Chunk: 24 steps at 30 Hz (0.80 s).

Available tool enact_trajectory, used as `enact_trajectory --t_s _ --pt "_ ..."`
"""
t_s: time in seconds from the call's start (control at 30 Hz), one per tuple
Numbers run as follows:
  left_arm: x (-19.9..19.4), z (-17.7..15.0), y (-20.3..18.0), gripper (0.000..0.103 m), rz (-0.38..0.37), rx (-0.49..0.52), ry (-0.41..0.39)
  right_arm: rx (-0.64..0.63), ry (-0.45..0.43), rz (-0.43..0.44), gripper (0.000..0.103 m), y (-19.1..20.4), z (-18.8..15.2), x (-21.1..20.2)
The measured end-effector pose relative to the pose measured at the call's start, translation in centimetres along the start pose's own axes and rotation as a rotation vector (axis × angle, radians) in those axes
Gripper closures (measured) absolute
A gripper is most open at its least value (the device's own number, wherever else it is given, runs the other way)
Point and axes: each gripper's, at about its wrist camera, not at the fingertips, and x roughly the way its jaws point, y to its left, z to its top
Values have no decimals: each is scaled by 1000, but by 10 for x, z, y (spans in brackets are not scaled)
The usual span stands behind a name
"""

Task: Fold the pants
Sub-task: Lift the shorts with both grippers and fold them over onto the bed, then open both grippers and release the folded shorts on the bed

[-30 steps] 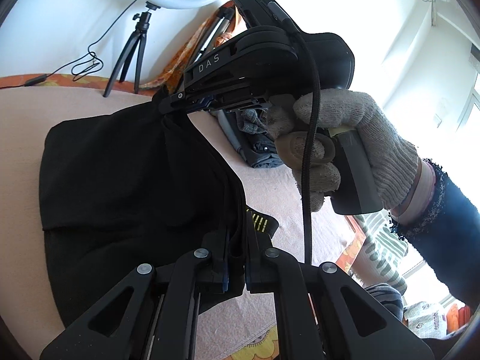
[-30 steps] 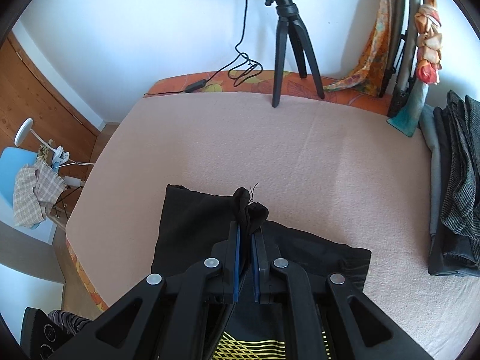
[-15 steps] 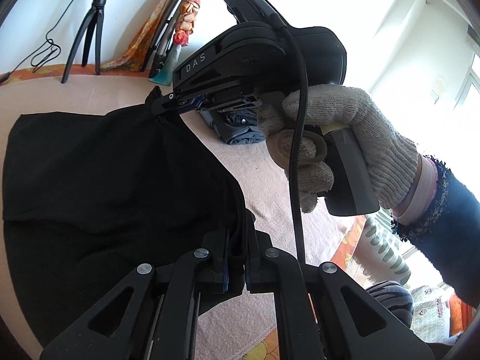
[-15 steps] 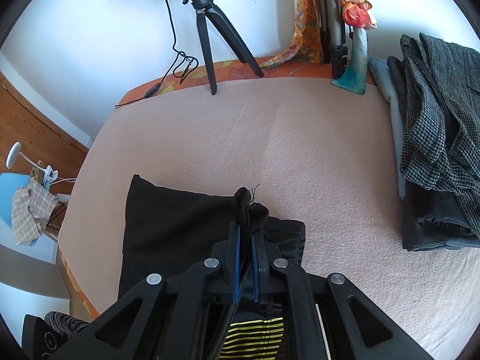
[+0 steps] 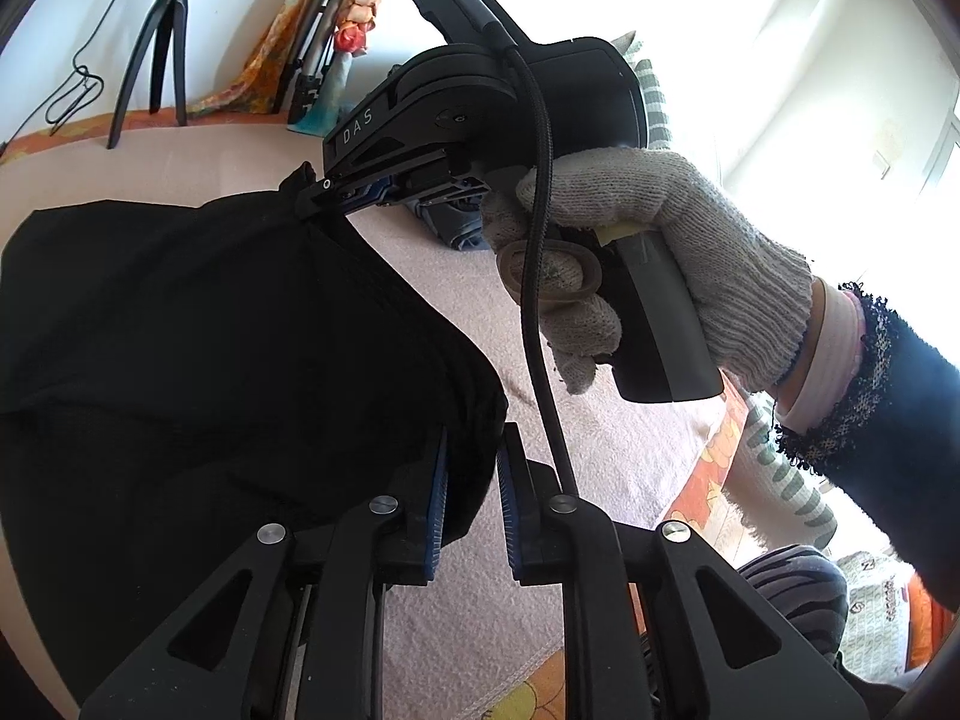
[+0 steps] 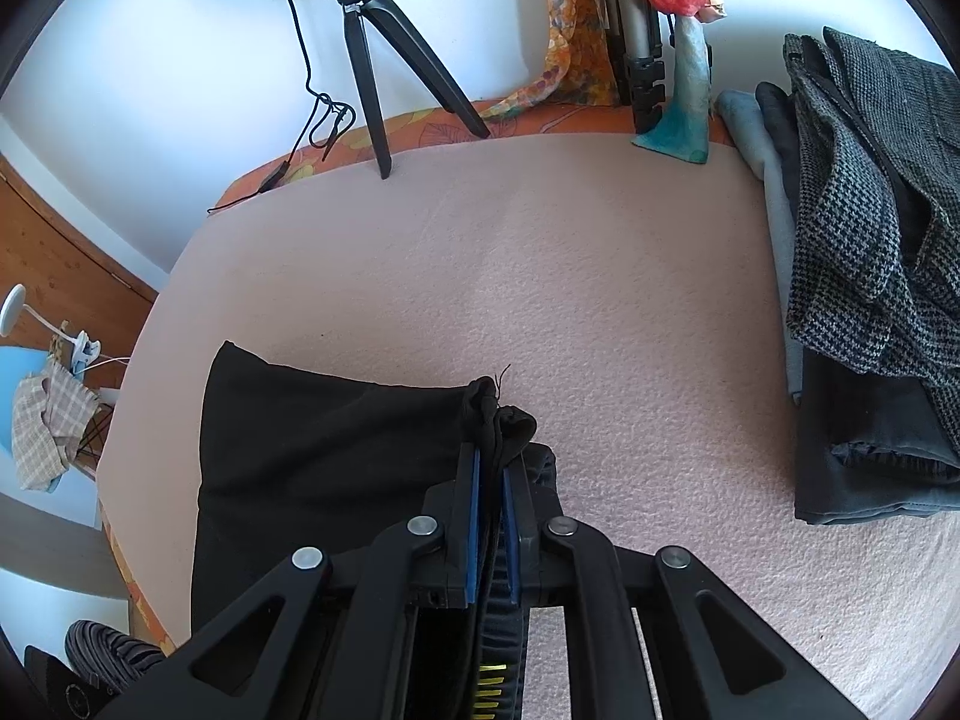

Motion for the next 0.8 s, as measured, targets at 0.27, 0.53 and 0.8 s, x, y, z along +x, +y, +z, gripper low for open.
enact_trajectory --t_s 0.27,0.53,0.8 --pt "-40 -16 5 67 18 4 -27 -11 -39 -95 64 -6 -2 -19" --pt "-106 -49 51 66 141 -80 -100 -139 -157 -70 55 33 -2 -52" --pt "-123 -73 105 66 186 -226 -111 -308 -130 100 22 102 2 -38"
